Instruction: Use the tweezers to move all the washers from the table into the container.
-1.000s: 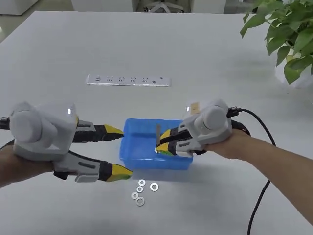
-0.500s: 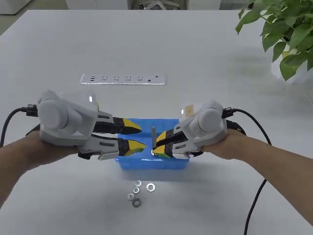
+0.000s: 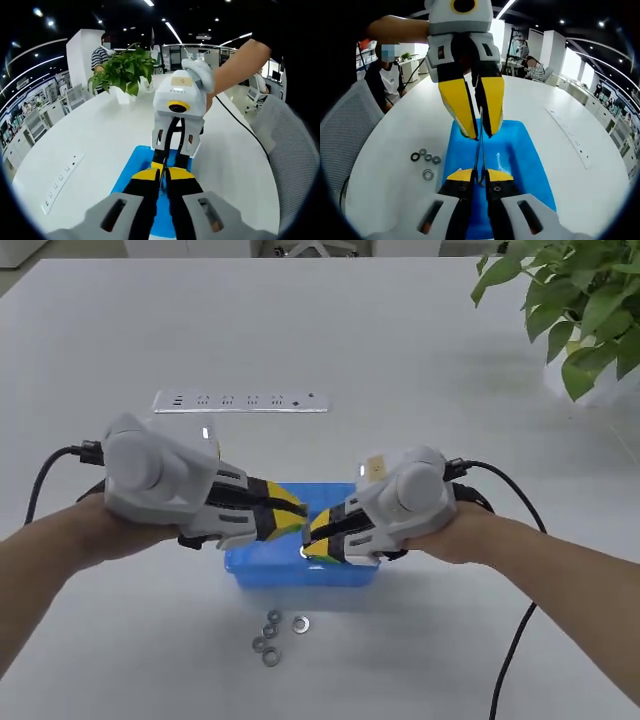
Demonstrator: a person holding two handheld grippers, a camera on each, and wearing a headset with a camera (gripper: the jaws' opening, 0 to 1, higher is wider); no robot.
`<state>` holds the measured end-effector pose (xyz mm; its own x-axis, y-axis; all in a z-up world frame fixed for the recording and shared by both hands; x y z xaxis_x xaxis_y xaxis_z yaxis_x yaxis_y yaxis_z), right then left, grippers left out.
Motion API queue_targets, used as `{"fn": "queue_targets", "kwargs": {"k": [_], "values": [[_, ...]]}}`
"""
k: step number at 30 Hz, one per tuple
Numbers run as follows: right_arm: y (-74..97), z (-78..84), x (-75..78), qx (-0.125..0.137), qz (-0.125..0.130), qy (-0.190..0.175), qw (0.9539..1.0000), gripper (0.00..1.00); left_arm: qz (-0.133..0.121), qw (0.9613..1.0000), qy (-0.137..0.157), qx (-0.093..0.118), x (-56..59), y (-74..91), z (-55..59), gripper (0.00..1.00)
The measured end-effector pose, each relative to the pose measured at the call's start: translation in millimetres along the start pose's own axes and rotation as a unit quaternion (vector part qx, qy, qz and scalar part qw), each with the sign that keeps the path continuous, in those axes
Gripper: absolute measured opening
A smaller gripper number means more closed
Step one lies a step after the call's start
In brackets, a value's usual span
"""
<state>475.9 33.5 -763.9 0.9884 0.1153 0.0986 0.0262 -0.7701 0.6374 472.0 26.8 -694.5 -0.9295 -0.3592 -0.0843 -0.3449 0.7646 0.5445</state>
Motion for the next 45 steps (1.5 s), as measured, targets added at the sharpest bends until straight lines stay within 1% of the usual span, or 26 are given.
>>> {"fn": "queue_targets", "kwargs": {"k": [4,14,19,26,27,30,32,34,35,38,43,45], "values": [[-0.4,-0.3,-0.1,-0.002,-0.001,0.004,1.0,0.1,0.007,1.0,-0.004,0.004,1.8,-1.6,-2.6,0.07],[1.9,0.3,-0.1,-0.01,0.005,0.005,0.9999,0.13,0.011,0.9999,-0.012,0.005,2.7,-3.8,-4.8,0.06],[8.5,-2.7,0.6,-0.007,0.013,0.001,0.9999,0.15,0.013,0.9998,-0.015,0.004,3.5,-3.7,-4.8,0.06],[19.0,-8.6,-2.1,-0.002,0.022,-0.014,0.9997,0.23,0.012,0.9998,-0.016,0.0,4.2,-2.2,-5.4,0.06],[20.9,-9.1,-2.6,-0.001,0.024,-0.018,0.9995,0.24,0.012,0.9998,-0.015,-0.001,4.5,-2.0,-5.5,0.06],[30.3,-13.2,-3.6,0.008,0.038,-0.037,0.9986,0.27,0.01,0.9999,-0.013,-0.001,4.4,-0.3,-6.6,0.06],[36.5,-14.8,-6.4,0.011,0.042,-0.041,0.9982,0.3,0.008,0.9999,-0.013,-0.001,3.8,0.8,-7.3,0.06],[41.6,-15.4,-7.4,0.012,0.047,-0.046,0.9977,0.32,0.007,0.9999,-0.011,0.001,3.4,2.3,-8.6,0.06],[46.1,-15.7,-8.2,0.013,0.052,-0.056,0.997,0.33,0.005,0.9999,-0.011,0.002,3.1,3.4,-9.7,0.06],[56.1,-16.7,-10.2,0.019,0.063,-0.066,0.9956,0.38,0.002,0.9999,-0.012,0.005,2.7,6.7,-12.7,0.06],[72.0,-16.7,-15.4,0.022,0.083,-0.075,0.9935,0.46,-0.001,0.9999,-0.012,0.003,3.2,11.0,-13.7,0.06],[77.3,-15.7,-19.4,0.021,0.087,-0.076,0.9931,0.47,-0.003,0.9999,-0.012,0.003,3.3,13.3,-14.6,0.06]]}}
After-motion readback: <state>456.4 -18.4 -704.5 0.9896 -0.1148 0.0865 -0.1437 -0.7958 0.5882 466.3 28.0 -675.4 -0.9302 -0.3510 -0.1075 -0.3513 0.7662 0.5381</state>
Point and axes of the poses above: the centre of the closed fingertips' face, and the gripper's own axes: y roughly backward along the fingers, x roughly to its right, z roughly out of its underside, the point moved 1 cm from there along y, roughly backward along the fingers, and after that the axes turned 2 degrees about -x, right-handed, at the moved point
